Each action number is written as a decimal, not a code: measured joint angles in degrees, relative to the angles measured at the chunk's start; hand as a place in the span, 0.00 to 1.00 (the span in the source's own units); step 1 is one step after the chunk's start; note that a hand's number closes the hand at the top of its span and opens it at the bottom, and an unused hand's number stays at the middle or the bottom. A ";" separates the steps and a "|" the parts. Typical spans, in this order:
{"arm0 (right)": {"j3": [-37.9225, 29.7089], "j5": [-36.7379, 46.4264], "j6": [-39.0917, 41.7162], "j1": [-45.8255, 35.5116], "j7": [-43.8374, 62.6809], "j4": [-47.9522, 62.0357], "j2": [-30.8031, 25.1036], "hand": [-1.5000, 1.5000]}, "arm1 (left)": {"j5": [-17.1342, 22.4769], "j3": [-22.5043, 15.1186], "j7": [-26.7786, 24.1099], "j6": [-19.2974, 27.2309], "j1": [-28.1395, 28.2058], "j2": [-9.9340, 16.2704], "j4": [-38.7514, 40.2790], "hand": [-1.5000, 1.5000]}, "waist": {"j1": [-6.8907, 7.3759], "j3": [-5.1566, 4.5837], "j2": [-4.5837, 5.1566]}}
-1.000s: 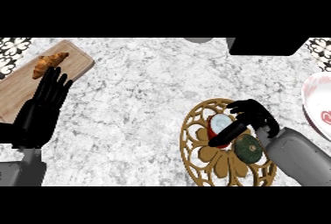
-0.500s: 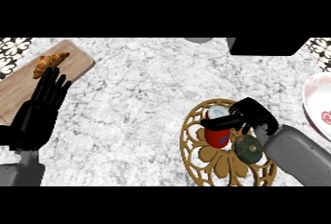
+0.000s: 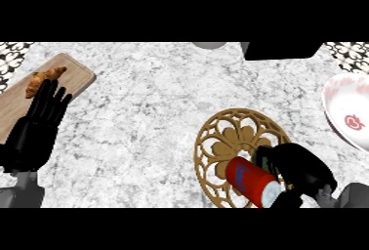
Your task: Pick the can from the placemat and place it in the bowl
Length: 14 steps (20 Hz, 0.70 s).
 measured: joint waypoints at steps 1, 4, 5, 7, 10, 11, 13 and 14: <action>0.62 1.85 -0.48 1.10 -3.71 -1.34 -2.53 1.00 | 0.15 0.41 -0.23 -0.09 0.32 0.14 0.14 0.50 | -0.37 0.05 0.07; 0.24 6.06 -4.55 5.09 -14.59 -3.98 -10.70 1.00 | 0.40 1.02 -0.75 -0.41 1.75 0.35 -0.58 0.50 | -0.99 0.14 0.24; -0.42 6.91 -6.63 6.68 -17.69 -4.88 -13.47 1.00 | 0.49 1.33 -0.94 -0.41 2.17 0.37 -0.56 0.50 | -1.43 0.14 0.26; -3.32 6.64 -11.25 9.49 -23.38 -5.33 -18.64 1.00 | 0.70 1.63 -1.30 -0.61 3.02 0.26 -0.84 0.50 | -1.78 0.13 0.40; -8.65 3.86 -17.98 13.31 -29.77 -5.38 -25.36 1.00 | 0.69 2.35 -1.06 -0.25 2.84 0.59 -0.74 0.50 | -2.54 0.09 0.49; -10.63 2.29 -19.85 14.40 -31.37 -5.40 -27.54 1.00 | 0.81 2.50 -1.03 -0.37 3.23 0.66 -0.93 0.50 | -2.61 0.07 0.48; -13.98 -0.61 -24.09 17.11 -34.52 -4.49 -31.05 1.00 | 0.95 2.83 -1.24 -0.54 4.17 0.74 -1.61 0.50 | -2.92 0.05 0.38; -15.50 -2.39 -25.99 18.54 -36.05 -4.07 -32.53 1.00 | 0.81 2.81 -1.04 -0.37 4.02 0.75 -1.70 0.50 | -3.14 0.03 0.39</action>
